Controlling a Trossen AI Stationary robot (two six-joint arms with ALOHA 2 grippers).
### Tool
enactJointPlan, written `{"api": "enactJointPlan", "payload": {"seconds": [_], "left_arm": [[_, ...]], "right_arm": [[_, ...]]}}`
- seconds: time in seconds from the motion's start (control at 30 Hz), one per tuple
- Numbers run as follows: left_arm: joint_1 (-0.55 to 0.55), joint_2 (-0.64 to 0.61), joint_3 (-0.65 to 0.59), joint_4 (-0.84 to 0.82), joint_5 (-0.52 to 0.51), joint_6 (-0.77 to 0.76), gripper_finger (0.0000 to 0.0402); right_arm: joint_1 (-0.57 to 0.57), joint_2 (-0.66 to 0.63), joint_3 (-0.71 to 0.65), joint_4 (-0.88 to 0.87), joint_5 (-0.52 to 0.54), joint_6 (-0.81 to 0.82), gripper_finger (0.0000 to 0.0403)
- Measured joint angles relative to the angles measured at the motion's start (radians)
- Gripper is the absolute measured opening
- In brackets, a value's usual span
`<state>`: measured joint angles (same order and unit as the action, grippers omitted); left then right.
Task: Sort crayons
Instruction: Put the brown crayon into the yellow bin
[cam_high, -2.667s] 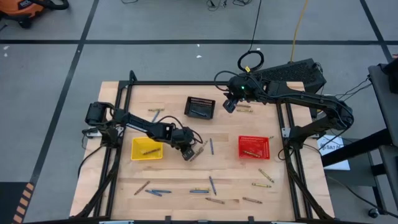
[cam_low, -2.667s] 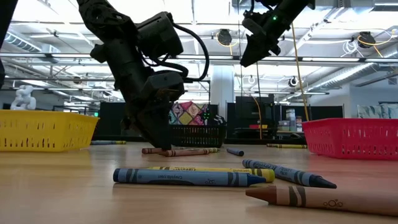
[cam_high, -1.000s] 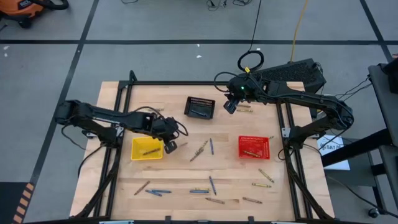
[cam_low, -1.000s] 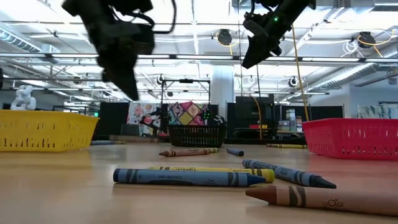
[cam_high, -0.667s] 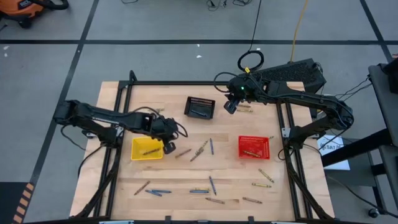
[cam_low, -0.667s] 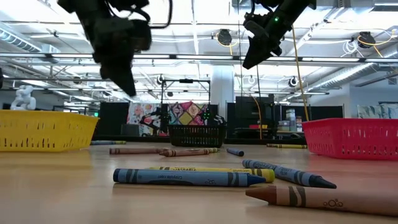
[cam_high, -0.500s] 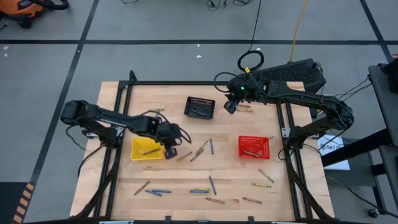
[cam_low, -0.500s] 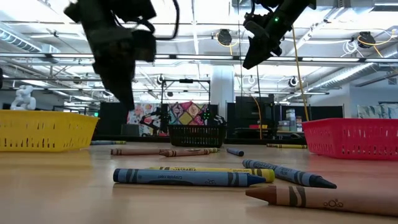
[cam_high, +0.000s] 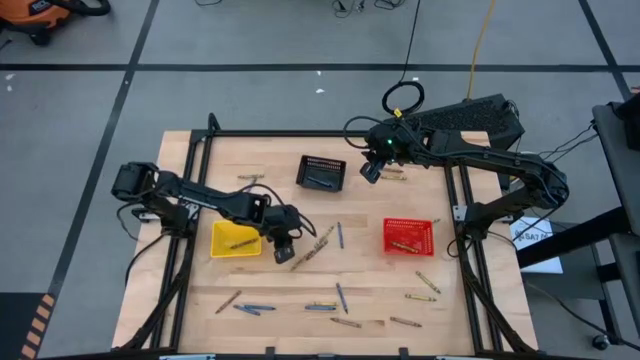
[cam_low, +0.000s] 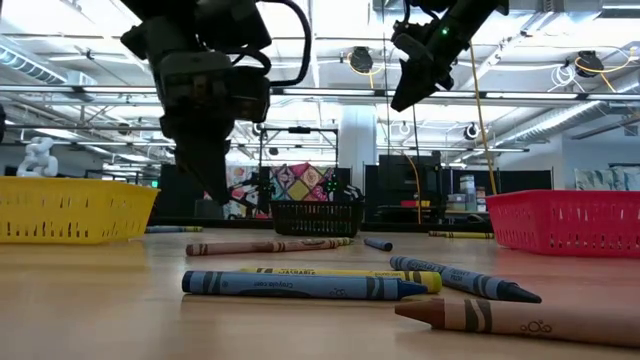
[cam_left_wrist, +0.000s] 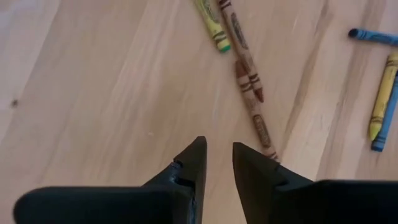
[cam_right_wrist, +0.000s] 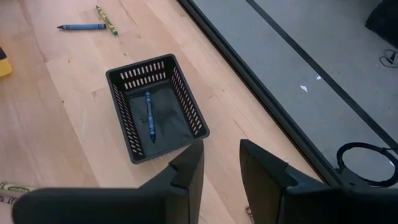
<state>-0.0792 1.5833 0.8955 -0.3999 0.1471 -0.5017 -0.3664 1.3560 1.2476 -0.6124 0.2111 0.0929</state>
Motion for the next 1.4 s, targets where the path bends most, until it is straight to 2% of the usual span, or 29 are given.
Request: {"api": "enactJointPlan", "payload": {"seconds": [0.27, 0.57, 0.83, 1.0, 1.2, 1.4], "left_arm": [[0.004, 0.000, 0.000, 0.057, 0.003, 0.041, 0.0084], [0.021, 0.000, 0.009, 0.046, 0.005, 0.043, 0.0084], [0.015, 0.006, 0.019, 0.047, 0.004, -0.013, 0.0084], [-0.039, 0.014, 0.057, 0.048, -0.037, -0.043, 0.0084], [-0.126, 0.013, 0.079, 0.048, -0.160, -0.143, 0.0084], [-0.174, 0.059, 0.079, 0.046, -0.179, -0.198, 0.0084]], "right_arm": [[0.000, 0.000, 0.000, 0.001, 0.001, 0.000, 0.0091], [0.000, 0.000, 0.000, 0.047, 0.002, 0.029, 0.0091], [0.000, 0.000, 0.000, 0.031, 0.001, 0.037, 0.0091], [-0.001, 0.000, 0.000, 0.009, 0.002, 0.054, 0.0091], [-0.001, 0.000, 0.000, -0.065, 0.001, 0.053, 0.0091], [-0.001, 0.000, 0.000, -0.117, 0.001, 0.053, 0.0091]]}}
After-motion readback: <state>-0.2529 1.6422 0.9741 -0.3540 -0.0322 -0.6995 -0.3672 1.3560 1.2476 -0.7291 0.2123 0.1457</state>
